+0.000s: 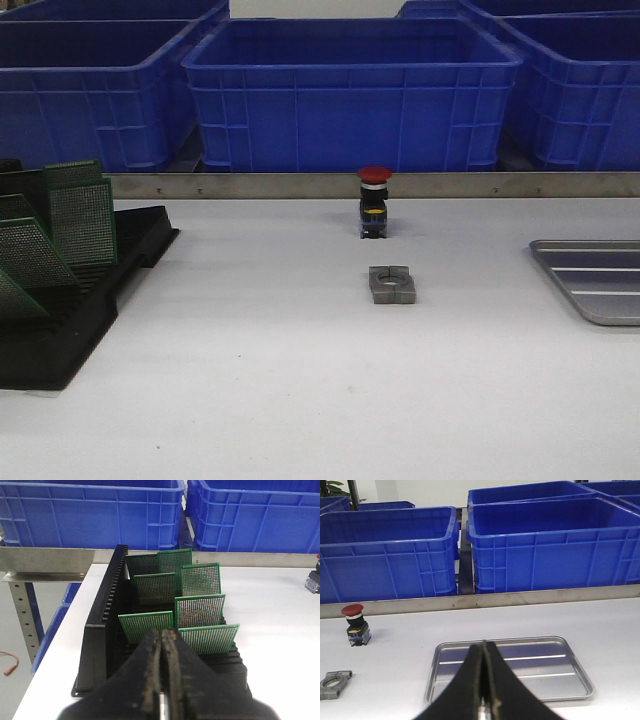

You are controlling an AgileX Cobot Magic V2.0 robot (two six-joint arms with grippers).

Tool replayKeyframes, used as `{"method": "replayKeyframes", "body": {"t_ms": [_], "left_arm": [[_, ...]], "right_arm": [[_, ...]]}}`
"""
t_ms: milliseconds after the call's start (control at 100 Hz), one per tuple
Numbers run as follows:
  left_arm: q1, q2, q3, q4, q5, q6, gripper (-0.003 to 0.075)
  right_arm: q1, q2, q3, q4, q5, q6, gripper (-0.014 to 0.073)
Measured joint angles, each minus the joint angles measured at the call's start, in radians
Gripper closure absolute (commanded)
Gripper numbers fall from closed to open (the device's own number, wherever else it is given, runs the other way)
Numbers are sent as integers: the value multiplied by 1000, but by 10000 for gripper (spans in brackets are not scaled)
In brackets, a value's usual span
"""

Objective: Place circuit board on tray

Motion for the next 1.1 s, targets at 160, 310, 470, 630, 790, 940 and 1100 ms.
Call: {"method": "replayKeyframes", "body": {"t_ms": [160, 310, 470, 630, 790, 940, 1100], "left_arm": [[0, 0, 0, 0, 0, 0, 741], [0, 0, 0, 0, 0, 0, 741], [0, 0, 1, 0, -9, 0, 741], [0, 0, 0, 0, -119, 0, 741], [0, 0, -1, -19, -146, 0, 741], [0, 0, -40, -19, -61, 0, 741], [0, 66, -156, -19, 74, 0, 741]], "right_arm": [[0, 0, 0, 0, 0, 0, 707], [0, 0, 0, 0, 0, 0, 707], [0, 0, 0, 0, -2, 0, 707], [0, 0, 0, 0, -2, 0, 707], [0, 0, 0, 0, -2, 1, 707], [0, 0, 0, 0, -2, 1, 707], [0, 0, 0, 0, -2, 1, 707]]}}
